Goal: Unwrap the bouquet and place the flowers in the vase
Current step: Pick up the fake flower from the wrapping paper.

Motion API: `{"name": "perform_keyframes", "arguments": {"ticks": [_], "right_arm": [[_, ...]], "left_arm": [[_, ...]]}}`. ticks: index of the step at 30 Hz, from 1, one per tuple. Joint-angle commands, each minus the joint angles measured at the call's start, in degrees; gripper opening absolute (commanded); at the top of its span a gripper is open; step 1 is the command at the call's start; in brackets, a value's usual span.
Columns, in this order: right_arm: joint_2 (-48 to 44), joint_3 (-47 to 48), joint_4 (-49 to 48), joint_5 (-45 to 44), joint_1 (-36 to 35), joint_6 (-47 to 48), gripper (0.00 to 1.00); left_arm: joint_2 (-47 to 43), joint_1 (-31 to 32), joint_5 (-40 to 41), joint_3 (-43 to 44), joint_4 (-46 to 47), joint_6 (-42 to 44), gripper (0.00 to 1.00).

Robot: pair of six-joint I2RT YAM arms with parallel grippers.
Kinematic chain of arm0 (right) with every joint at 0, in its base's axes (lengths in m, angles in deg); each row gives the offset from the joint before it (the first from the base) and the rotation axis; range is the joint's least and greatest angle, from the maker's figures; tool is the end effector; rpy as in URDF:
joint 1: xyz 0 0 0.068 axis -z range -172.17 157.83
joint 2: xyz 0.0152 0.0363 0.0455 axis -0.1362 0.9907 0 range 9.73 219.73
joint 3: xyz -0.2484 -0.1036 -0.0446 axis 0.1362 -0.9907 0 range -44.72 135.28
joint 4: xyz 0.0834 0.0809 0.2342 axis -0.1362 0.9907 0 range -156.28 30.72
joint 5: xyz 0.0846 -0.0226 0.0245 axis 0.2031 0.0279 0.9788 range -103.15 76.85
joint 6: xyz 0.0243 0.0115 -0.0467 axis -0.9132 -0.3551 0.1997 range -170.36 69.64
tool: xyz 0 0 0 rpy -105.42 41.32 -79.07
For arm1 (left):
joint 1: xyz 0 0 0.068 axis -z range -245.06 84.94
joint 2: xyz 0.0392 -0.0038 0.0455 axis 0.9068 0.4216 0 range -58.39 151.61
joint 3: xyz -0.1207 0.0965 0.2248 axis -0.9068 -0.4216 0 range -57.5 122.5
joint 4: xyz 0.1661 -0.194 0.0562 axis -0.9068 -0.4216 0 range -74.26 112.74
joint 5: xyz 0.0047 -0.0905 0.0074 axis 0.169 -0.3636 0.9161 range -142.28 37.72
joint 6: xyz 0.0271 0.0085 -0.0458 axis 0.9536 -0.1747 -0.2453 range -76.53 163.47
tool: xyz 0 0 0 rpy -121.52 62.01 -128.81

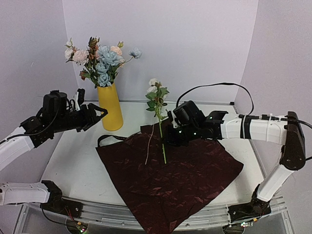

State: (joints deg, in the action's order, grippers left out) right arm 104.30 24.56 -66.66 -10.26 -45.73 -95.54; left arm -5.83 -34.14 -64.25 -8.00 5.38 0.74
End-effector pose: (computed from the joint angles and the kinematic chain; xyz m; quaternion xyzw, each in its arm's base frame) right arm 0.2288 0.3128 0.2801 -0.0751 0.8395 0.4219 0.3341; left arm 0.1759 -0.1138 0.3319 -0.0249 0.8186 -0.4086 0.4028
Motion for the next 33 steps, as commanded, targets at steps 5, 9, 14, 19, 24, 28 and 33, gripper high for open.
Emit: {"name": "perform_keyframes", "arguments": {"ticks": [5, 9, 14, 19, 24, 28, 33], "right_arm": [[-3.59, 0.11, -6.19, 5.23, -0.26, 3.47, 0.00], [-4.09, 0.75, -6.41, 6.26, -0.24, 4.11, 0.00], [-5.19, 0.57, -7.46, 8.03, -0.26, 4.40, 0.00], [-7.39, -0.87, -8.24, 9.00, -0.31, 4.41, 0.00], [-9.90, -3.03, -9.28, 9.34, -0.31, 3.96, 0.00], [-11.12, -3.97, -9.74, 9.50, -0.27, 3.63, 0.00], [-11.69, -4.29, -9.98, 9.87, -0.25, 3.61, 0.00]], "left_arm": [[10.09, 12.91, 5.25, 2.77, 7.45, -1.82, 0.70], [17.54, 14.41, 2.09, 6.93, 8.34, 0.69, 0.75], [23.35, 14.99, 0.99, 10.94, 9.98, 4.37, 0.72], [26.28, 14.95, -0.42, 11.48, 13.78, 5.02, 0.66], [28.70, 15.04, -1.56, 12.27, 14.89, 4.53, 0.61], [30.04, 15.49, -3.27, 12.99, 16.19, 3.82, 0.60], [31.80, 16.00, -7.38, 14.05, 17.12, 2.93, 0.60]]}}
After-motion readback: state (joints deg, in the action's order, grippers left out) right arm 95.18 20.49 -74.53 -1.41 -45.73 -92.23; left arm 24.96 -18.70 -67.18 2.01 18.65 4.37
